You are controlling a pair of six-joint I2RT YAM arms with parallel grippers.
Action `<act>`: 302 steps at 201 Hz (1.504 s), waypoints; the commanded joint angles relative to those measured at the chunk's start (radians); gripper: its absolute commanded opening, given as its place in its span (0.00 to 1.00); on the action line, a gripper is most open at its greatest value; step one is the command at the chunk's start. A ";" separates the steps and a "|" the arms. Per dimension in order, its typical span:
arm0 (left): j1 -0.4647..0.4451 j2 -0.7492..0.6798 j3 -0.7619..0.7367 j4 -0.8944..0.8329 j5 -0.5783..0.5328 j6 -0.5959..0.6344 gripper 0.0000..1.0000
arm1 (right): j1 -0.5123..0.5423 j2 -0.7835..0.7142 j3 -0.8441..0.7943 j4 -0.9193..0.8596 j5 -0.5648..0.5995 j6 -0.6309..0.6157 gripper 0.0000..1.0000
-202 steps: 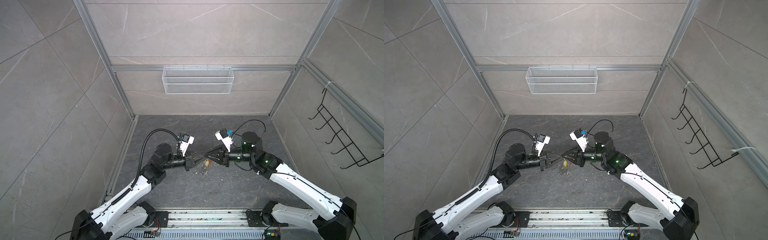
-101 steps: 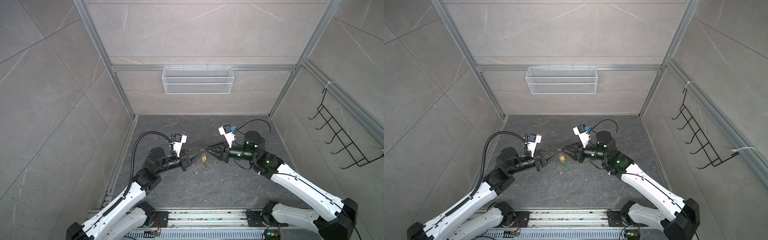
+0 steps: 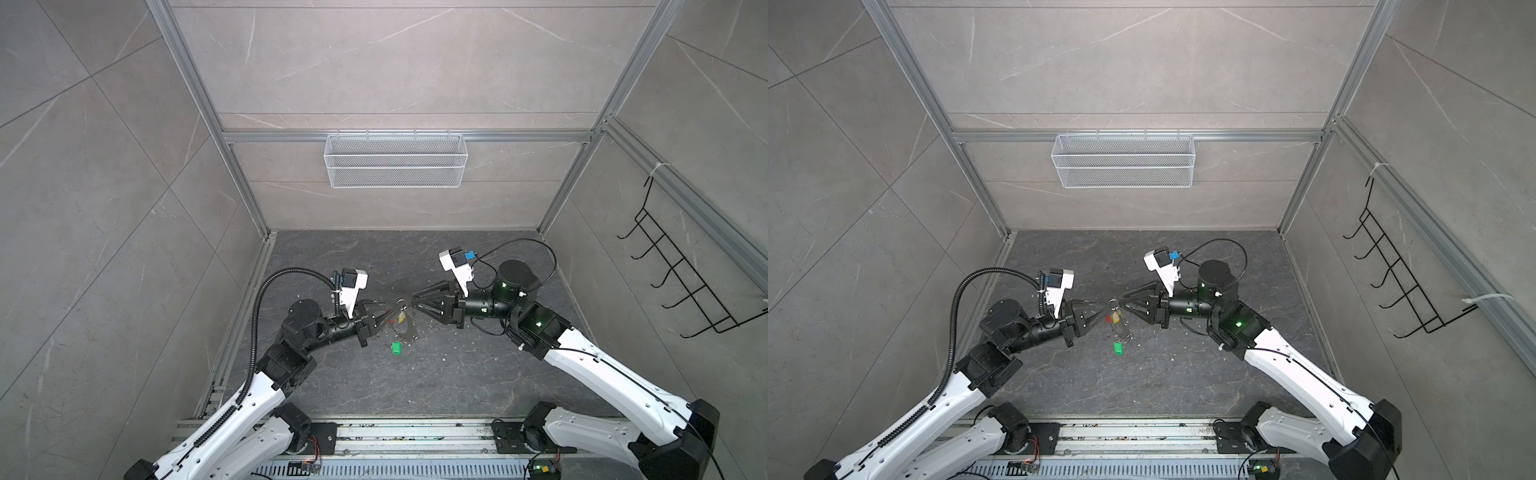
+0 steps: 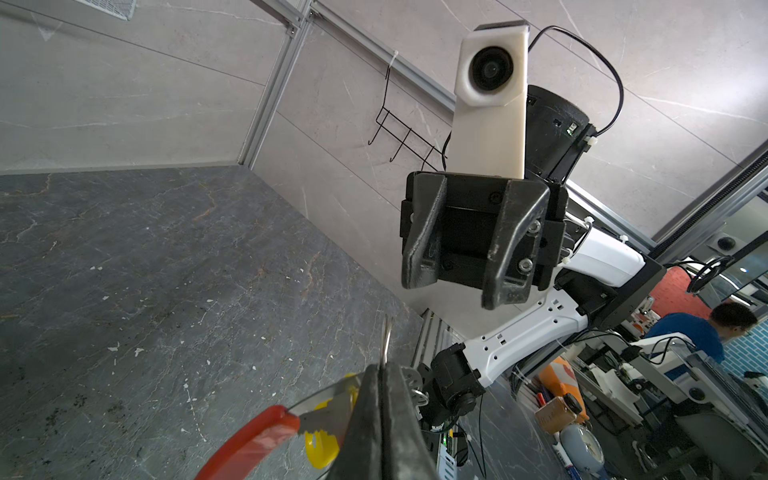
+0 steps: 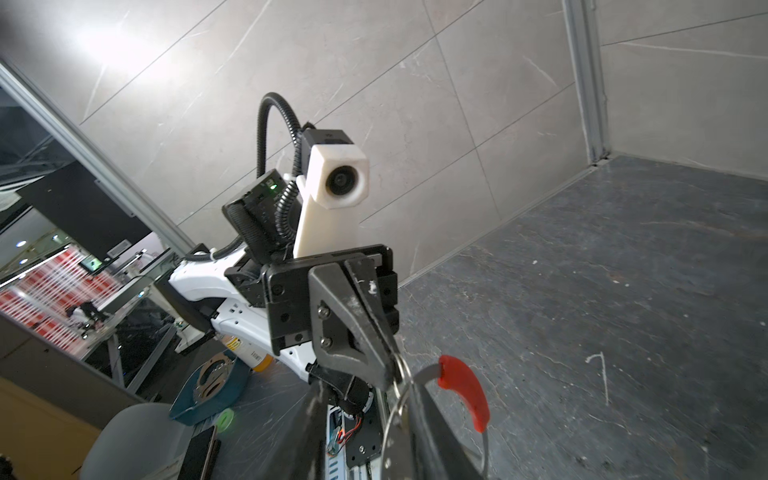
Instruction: Remove the keys from the keyring
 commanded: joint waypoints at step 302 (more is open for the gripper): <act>-0.003 -0.035 0.044 0.143 0.041 0.019 0.00 | 0.007 0.066 -0.001 0.198 -0.099 0.164 0.27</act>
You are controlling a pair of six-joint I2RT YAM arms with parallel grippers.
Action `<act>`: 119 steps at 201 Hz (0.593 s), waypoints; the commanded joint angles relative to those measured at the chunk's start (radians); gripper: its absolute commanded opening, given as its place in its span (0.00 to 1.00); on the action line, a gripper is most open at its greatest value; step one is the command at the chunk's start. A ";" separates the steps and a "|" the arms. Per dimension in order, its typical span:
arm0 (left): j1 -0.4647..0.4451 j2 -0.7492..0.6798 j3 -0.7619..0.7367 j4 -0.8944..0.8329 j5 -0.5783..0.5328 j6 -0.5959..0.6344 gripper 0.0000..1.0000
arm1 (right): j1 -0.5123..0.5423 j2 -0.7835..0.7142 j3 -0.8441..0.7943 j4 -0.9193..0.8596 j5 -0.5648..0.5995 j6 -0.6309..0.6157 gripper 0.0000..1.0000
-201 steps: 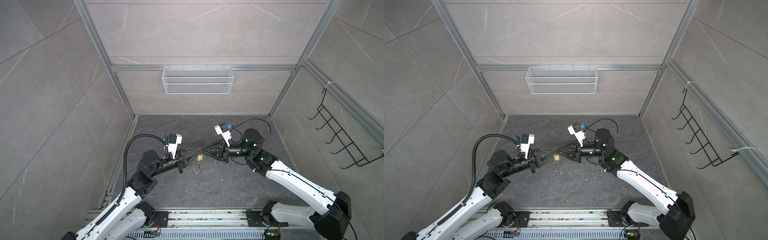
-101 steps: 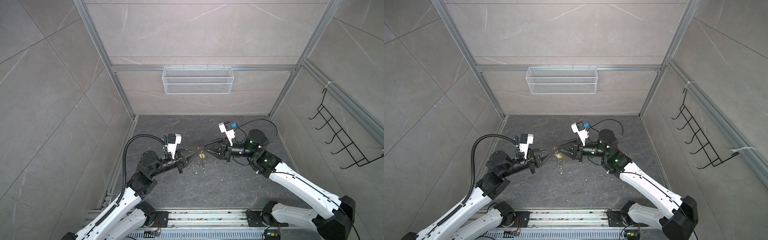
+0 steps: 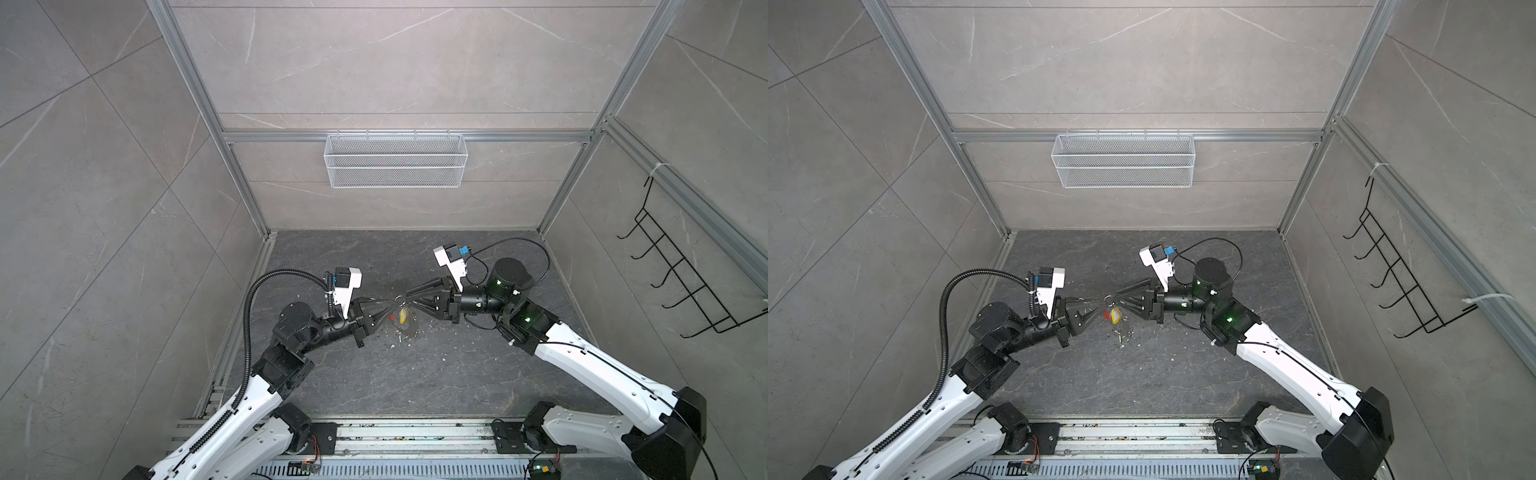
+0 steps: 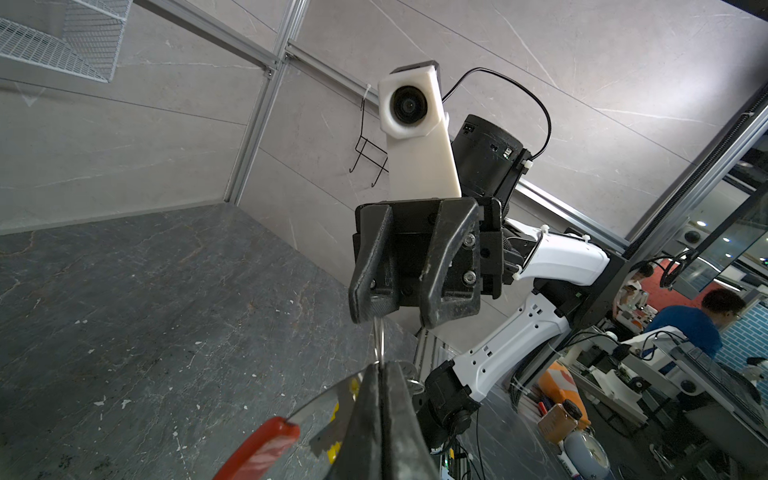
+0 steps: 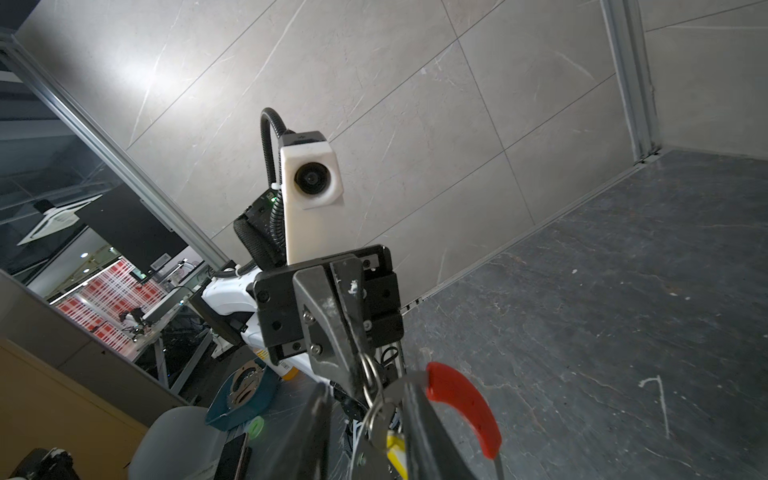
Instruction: Remove the keys from the keyring
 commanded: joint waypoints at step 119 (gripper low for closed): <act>-0.002 -0.014 0.045 0.075 0.020 0.013 0.00 | 0.017 0.031 0.018 0.017 -0.057 0.018 0.21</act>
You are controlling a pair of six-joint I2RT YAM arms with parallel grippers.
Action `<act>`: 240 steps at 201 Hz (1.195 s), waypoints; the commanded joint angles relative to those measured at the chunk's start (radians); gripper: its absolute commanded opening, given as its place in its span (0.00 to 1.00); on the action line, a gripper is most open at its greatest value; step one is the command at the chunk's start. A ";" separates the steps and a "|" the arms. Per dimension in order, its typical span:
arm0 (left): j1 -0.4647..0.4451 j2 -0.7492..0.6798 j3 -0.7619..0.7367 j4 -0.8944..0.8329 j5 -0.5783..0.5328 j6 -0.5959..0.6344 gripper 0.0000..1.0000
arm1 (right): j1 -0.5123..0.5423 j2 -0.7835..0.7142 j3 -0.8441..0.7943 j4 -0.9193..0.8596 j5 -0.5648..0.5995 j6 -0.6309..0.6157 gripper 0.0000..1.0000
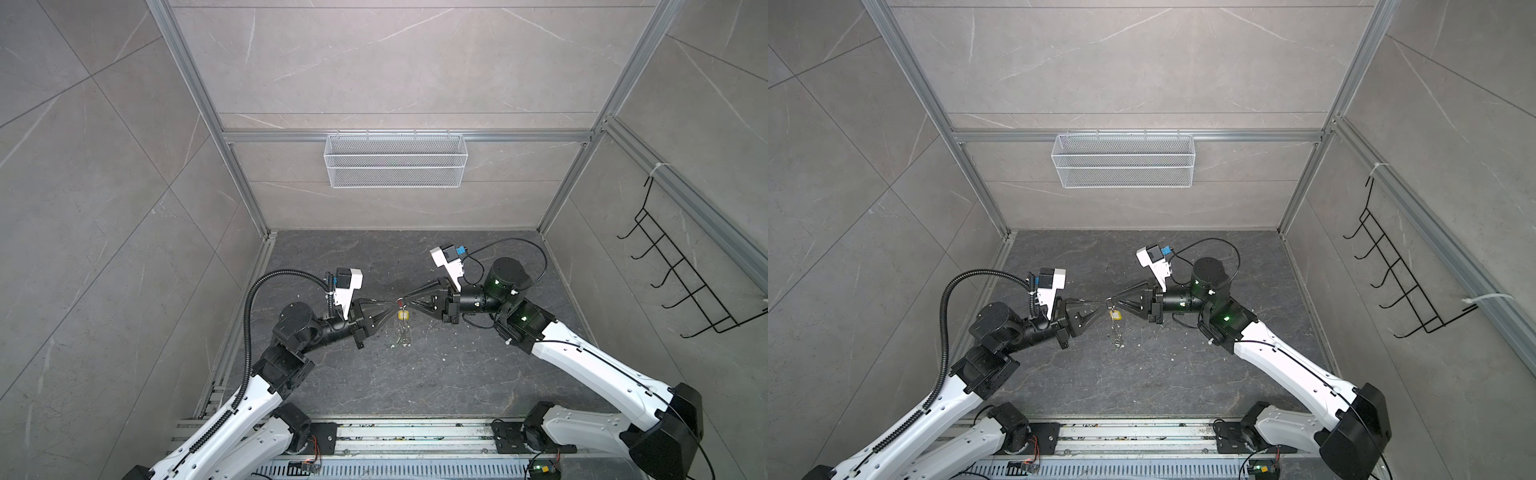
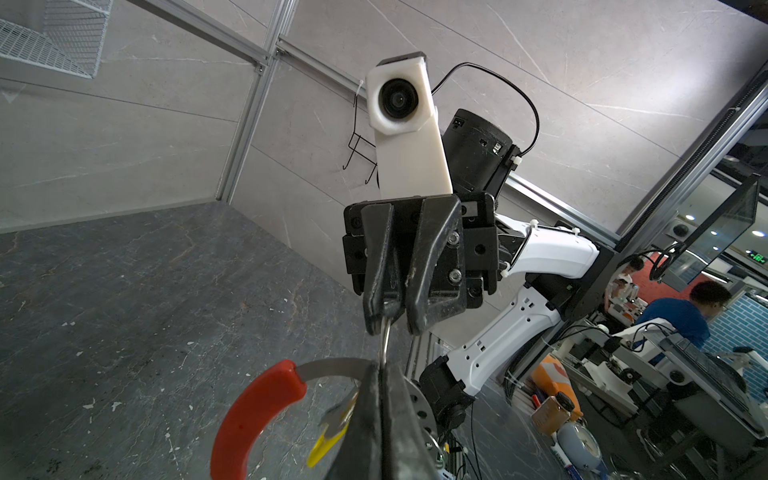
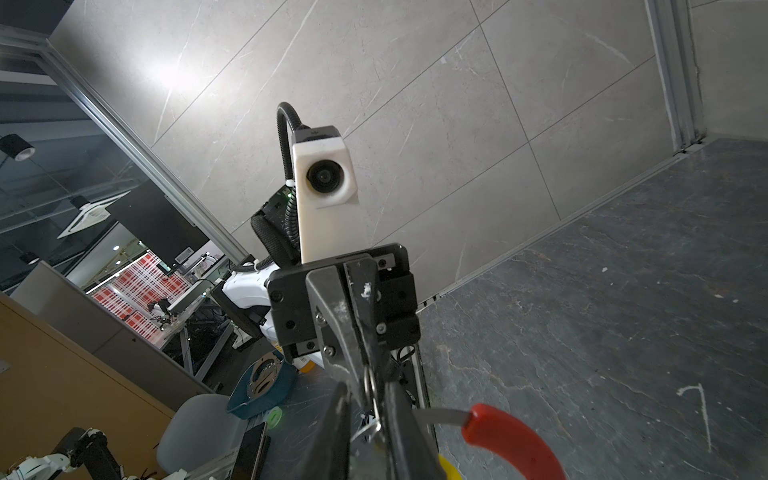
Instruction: Remove the keys from the keyring
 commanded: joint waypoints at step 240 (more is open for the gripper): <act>-0.002 0.106 0.273 -0.331 0.236 0.089 0.26 | 0.011 0.015 0.366 -0.794 -0.033 -0.565 0.00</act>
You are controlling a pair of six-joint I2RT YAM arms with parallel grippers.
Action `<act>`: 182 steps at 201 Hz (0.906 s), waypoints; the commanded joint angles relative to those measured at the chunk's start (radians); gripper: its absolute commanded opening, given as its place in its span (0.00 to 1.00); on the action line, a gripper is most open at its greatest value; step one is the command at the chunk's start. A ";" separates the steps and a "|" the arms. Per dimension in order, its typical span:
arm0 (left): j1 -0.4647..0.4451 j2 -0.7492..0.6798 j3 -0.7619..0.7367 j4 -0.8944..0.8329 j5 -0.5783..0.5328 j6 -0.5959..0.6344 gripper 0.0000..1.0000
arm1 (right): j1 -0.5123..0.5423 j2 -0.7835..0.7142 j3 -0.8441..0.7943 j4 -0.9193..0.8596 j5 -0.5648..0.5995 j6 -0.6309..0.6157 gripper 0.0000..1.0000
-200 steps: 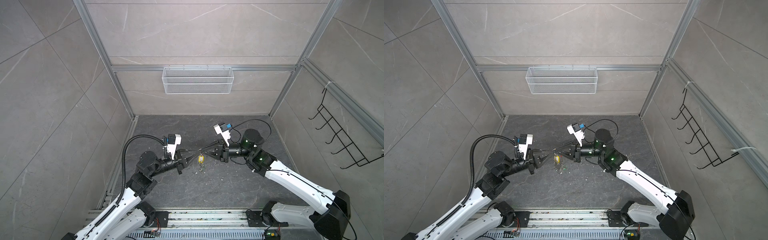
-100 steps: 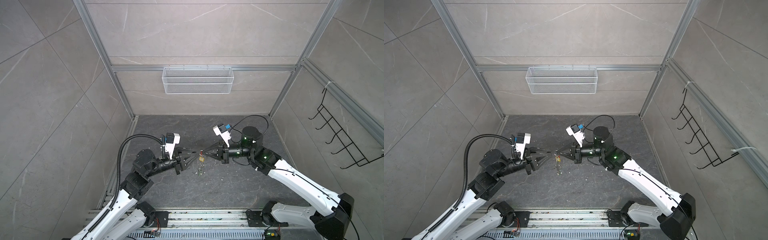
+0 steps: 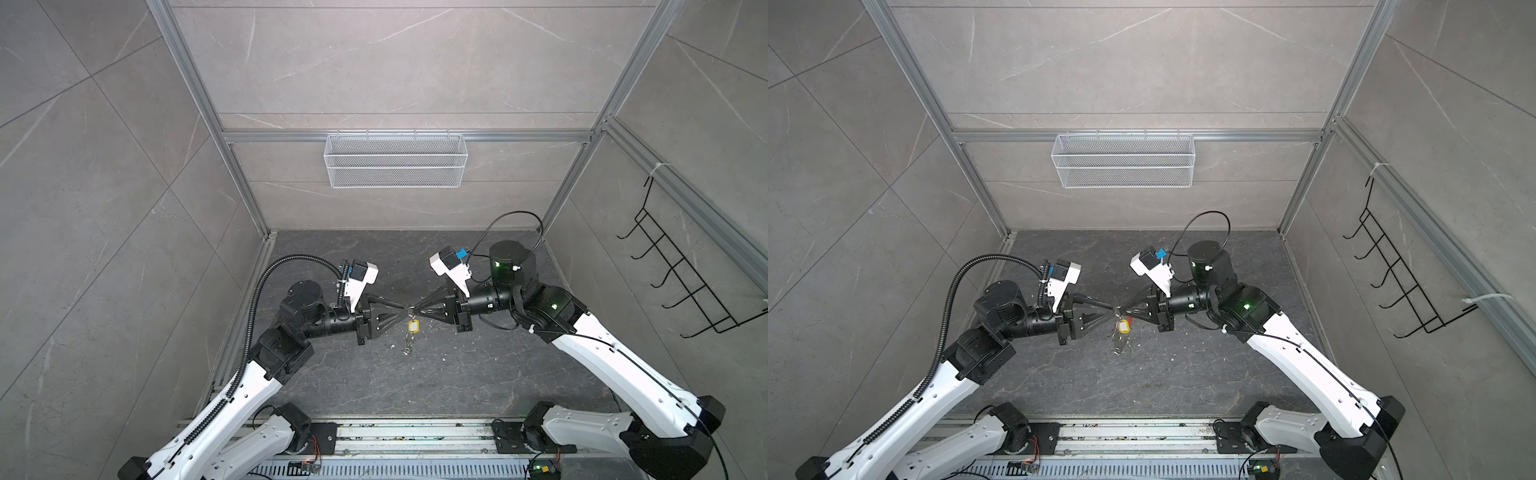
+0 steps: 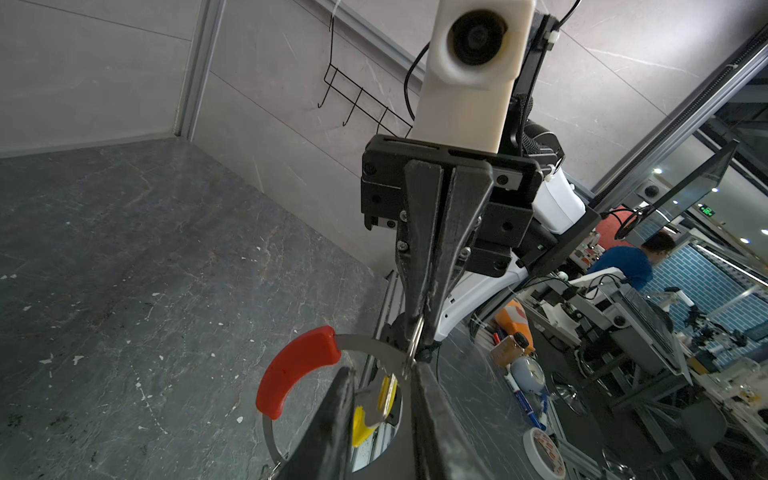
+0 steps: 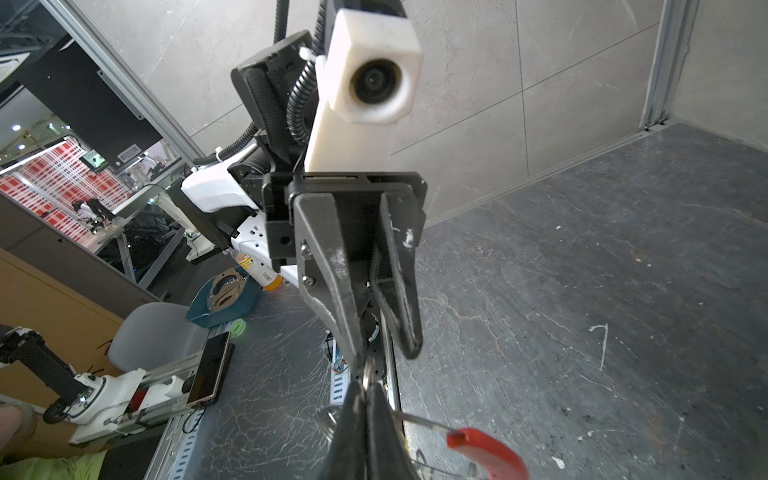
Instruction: Remove the keys from the keyring
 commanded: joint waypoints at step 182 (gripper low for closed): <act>-0.003 -0.015 0.044 0.072 -0.019 0.016 0.00 | 0.004 0.006 0.046 0.081 0.021 0.081 0.37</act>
